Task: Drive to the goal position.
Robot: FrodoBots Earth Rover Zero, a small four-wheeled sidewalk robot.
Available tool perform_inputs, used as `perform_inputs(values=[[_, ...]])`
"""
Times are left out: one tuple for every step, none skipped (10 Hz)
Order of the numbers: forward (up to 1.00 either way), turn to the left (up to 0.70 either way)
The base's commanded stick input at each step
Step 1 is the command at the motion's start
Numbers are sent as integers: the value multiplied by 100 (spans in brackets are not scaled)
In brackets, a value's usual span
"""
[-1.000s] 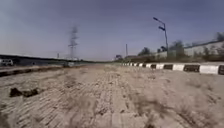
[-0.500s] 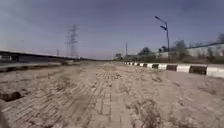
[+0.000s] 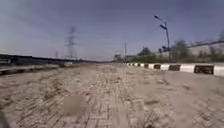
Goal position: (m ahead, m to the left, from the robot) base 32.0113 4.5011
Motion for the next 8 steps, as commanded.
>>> perform_inputs(values=[[100, 0], [100, 0], [100, 0], [100, 0], [100, 0], [100, 0], [100, 0], [100, 0]])
